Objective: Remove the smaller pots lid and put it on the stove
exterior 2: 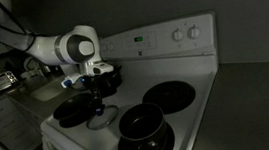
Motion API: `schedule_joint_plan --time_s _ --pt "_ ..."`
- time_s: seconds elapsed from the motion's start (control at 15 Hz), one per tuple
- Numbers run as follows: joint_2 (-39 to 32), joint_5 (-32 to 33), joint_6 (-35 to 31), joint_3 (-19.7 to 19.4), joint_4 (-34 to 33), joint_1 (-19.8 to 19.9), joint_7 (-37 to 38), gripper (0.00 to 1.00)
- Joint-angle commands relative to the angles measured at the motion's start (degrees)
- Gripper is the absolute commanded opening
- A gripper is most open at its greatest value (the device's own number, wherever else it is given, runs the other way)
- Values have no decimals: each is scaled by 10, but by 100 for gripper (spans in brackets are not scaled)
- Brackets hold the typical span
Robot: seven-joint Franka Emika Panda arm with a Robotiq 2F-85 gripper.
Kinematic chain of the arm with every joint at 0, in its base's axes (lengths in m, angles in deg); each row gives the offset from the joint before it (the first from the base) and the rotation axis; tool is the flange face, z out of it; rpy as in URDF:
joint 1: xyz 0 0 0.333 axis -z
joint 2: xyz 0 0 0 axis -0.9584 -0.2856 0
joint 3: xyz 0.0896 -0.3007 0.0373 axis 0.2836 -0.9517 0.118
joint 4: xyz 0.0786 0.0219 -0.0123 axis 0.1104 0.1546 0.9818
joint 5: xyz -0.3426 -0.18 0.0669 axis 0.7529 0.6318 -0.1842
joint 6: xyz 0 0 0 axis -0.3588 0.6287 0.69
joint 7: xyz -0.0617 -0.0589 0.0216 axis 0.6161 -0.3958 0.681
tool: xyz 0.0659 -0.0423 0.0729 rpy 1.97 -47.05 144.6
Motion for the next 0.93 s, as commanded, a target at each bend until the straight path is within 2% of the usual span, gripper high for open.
schedule_joint_plan --time_s 0.0,0.6,0.8,0.87 --pt "15 11 -52 -9 58 -10 84 16" --pt "67 4 -153 -1 156 -11 232 16" --pt "80 2 -175 3 177 -8 259 16" --pt "81 1 -174 4 178 -7 261 43"
